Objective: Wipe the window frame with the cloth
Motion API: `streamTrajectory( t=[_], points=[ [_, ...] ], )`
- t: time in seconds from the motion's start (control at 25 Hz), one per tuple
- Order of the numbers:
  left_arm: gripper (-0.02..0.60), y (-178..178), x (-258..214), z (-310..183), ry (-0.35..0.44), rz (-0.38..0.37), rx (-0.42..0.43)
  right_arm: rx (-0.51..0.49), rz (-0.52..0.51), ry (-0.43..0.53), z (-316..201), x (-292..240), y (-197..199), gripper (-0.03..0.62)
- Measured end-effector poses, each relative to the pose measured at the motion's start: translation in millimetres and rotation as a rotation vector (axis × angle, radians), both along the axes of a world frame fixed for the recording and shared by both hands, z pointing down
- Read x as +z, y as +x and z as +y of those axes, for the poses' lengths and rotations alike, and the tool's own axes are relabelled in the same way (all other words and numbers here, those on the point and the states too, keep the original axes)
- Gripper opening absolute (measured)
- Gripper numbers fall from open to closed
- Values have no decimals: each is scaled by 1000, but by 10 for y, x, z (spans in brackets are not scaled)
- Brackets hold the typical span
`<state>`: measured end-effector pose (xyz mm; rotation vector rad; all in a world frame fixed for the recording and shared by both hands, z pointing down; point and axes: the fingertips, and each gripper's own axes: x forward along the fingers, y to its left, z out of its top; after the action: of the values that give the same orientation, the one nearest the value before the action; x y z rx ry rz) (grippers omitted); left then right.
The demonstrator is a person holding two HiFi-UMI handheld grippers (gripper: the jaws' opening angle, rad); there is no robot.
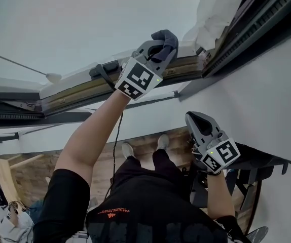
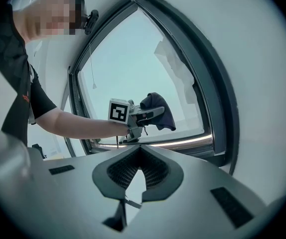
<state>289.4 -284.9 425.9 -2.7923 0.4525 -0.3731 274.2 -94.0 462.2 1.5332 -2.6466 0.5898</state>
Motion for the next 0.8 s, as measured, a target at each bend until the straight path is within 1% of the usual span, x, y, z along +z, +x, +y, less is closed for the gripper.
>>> streamTrajectory(
  t=[0.16, 0.32, 0.48, 0.6, 0.8],
  points=[
    [41, -308, -36, 213, -16, 17, 31, -42, 15, 9, -49, -44, -157, 3],
    [42, -886, 20, 438, -37, 33, 17, -92, 29, 17, -81, -106, -452, 3],
    [41, -1659, 78, 660, -69, 64, -44, -151, 43, 23, -138, -158, -842, 3],
    [41, -2217, 54, 838, -95, 105, -102, -188, 50, 25, -184, -183, -1161, 3],
    [41, -3046, -7, 1084, -180, 190, -216, -260, 57, 42, -252, -281, -1782, 3]
  ],
)
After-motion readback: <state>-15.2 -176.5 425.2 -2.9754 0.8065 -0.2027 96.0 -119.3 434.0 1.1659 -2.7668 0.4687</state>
